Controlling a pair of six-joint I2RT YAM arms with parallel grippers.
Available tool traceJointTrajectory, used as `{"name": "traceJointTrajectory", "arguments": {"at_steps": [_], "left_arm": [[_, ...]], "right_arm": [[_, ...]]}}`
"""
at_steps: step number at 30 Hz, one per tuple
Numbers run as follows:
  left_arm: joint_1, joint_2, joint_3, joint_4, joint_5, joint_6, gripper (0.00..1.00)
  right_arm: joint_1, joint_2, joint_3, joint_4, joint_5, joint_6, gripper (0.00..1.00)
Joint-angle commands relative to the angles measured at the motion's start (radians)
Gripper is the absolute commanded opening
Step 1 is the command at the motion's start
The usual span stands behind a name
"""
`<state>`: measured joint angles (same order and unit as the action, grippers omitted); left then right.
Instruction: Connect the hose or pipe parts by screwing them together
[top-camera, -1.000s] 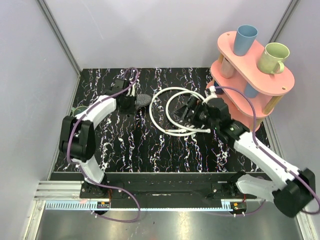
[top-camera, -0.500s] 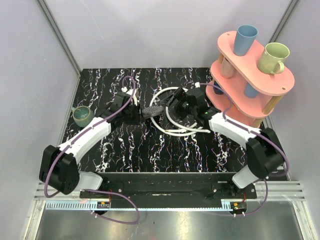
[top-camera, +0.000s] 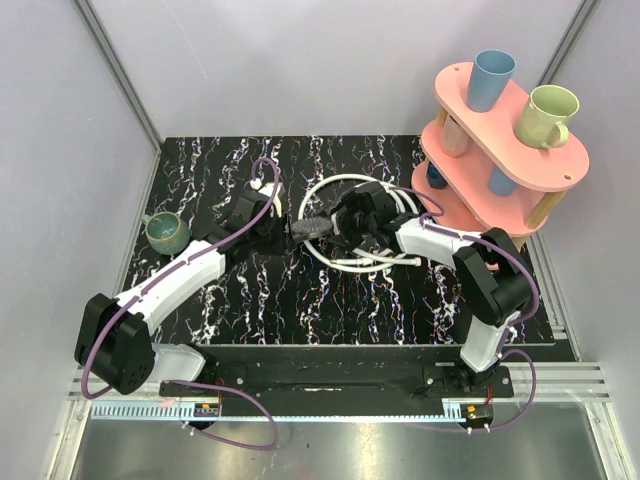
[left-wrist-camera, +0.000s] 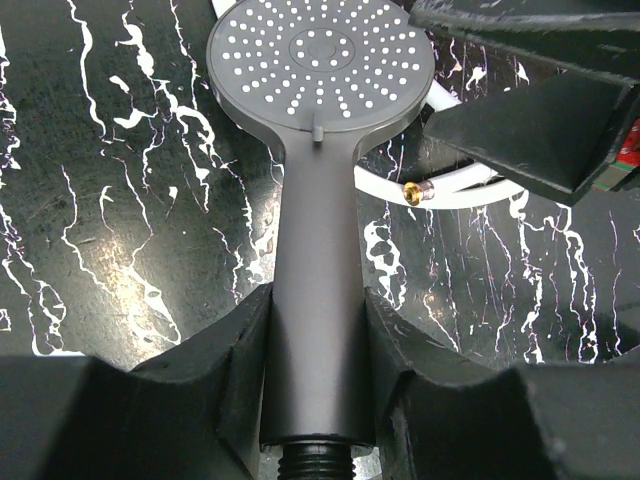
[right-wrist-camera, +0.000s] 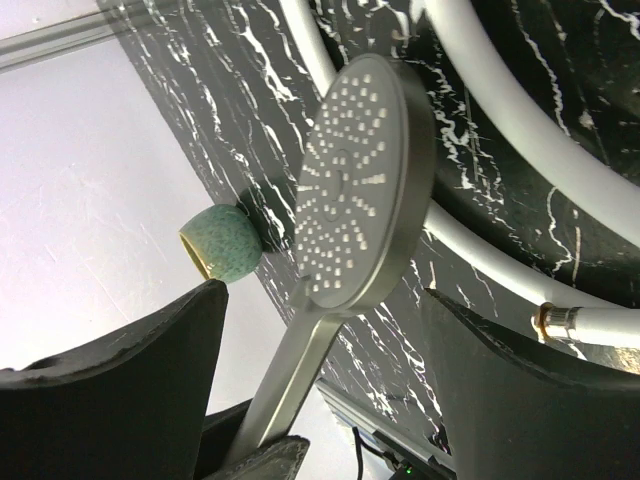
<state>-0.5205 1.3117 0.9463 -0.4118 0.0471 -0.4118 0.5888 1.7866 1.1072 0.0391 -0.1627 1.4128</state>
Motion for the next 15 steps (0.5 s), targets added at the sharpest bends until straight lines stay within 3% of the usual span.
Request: {"name": "traceJointTrajectory", "arguments": {"at_steps": [1,15], "left_arm": [[-0.013,-0.043,0.006,0.094,-0.029,-0.004,0.00],[-0.042,-0.049,-0.023,0.119,-0.015,-0.039,0.00]], "right_arm": [[-0.001,0.026,0.016,-0.005,-0.017,0.092,0.87],[-0.001,0.099,-0.027,0.093,0.055,0.115,0.77]]}}
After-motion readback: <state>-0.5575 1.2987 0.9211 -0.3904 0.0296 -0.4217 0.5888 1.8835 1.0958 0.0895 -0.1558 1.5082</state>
